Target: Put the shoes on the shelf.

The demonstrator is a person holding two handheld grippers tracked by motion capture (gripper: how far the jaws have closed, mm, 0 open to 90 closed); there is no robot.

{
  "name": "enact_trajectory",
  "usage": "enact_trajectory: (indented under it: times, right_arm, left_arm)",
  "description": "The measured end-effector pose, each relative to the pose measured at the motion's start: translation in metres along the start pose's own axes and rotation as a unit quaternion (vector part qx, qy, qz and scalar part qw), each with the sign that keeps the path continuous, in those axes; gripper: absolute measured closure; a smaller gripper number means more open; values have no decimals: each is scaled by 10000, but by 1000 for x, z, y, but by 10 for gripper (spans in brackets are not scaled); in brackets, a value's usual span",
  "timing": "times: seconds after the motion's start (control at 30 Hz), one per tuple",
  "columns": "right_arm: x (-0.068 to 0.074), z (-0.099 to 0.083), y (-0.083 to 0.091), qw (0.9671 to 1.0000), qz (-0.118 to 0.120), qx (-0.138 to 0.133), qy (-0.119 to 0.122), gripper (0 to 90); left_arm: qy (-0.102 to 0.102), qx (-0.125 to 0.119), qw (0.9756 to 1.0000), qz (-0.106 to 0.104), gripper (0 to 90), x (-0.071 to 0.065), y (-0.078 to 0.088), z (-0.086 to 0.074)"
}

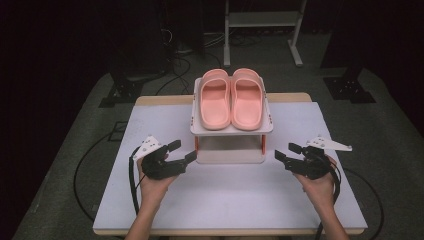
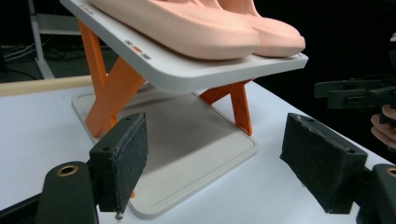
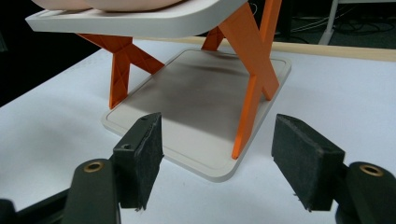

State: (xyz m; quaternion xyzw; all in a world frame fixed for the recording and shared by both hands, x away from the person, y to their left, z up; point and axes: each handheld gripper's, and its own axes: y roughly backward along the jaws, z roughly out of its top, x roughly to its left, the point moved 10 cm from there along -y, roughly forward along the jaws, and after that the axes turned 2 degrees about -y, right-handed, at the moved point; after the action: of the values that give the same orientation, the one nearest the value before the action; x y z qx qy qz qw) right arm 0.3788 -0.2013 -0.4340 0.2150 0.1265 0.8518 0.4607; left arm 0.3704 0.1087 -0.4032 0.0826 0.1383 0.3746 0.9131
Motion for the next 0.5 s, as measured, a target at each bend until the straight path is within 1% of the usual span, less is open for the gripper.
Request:
enact_trajectory:
  times: [0.2, 0.33, 0.43, 0.5]
  right_arm:
    - [-1, -8, 2, 10000, 1, -1, -23, 332]
    - [-1, -16, 4, 10000, -7, -18, -10, 331]
    - [-2, -21, 4, 10000, 22, -21, -79, 331]
    - [-3, -25, 5, 10000, 13, -23, -73, 330]
  left_arm:
    - [-5, -41, 10000, -14, 218, -4, 2, -7]
    - [-18, -8, 10000, -6, 205, -6, 2, -15]
    - [-7, 15, 10000, 5, 197, -6, 2, -22]
    - [-52, 108, 9999, 54, 195, -5, 2, -28]
